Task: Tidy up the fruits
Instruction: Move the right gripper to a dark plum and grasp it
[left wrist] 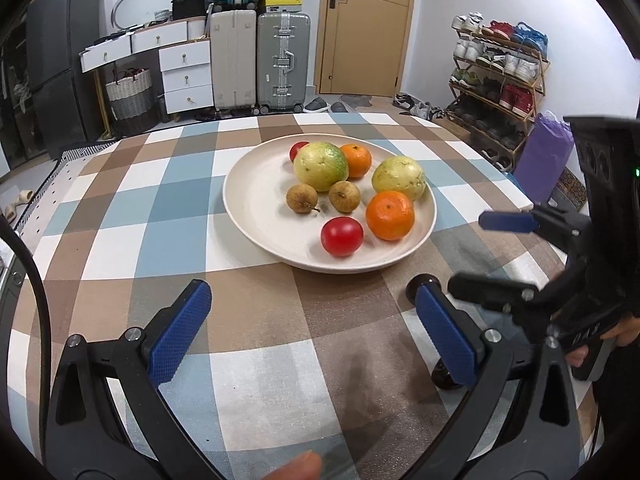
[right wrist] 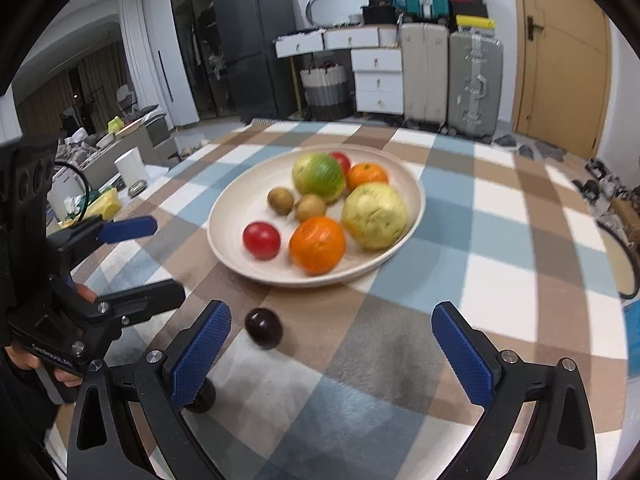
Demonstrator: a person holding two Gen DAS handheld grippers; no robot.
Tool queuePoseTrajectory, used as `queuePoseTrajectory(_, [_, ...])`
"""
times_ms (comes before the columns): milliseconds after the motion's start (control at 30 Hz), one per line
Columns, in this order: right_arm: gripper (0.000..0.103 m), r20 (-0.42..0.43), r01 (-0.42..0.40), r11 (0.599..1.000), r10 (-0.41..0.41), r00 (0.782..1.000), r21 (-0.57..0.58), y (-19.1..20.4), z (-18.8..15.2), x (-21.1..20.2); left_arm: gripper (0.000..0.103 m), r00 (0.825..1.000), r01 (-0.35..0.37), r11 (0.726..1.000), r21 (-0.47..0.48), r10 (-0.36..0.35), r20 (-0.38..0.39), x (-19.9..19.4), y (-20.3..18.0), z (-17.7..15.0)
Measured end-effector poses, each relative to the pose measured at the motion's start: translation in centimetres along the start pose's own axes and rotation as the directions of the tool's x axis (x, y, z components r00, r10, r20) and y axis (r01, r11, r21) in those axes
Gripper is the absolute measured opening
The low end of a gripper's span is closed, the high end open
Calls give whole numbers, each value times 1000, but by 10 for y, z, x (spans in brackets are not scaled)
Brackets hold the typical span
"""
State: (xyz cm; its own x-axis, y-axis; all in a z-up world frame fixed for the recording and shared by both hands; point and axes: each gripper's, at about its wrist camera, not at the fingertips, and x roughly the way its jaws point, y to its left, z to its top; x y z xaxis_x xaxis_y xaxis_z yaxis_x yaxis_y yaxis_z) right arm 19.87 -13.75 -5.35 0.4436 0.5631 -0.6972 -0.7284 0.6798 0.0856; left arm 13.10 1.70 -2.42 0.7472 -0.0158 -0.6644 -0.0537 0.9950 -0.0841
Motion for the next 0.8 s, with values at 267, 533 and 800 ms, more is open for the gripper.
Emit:
queuePoseTrajectory(267, [102,-58,-34,999,33,998,-16,11,-3,14,102,1000,-19,999,-38,19,-7,3,10,1])
queuePoseTrajectory(533, [77,-90,-60,998,57,994,-28,18,-4,20,102,999,-33,998,-49,32,-12,5,14,1])
queuePoseTrajectory(800, [54,-109,-81,994,72,991,-77,32,-6,21,102,999,-35,998,-44,34,-11,6,14,1])
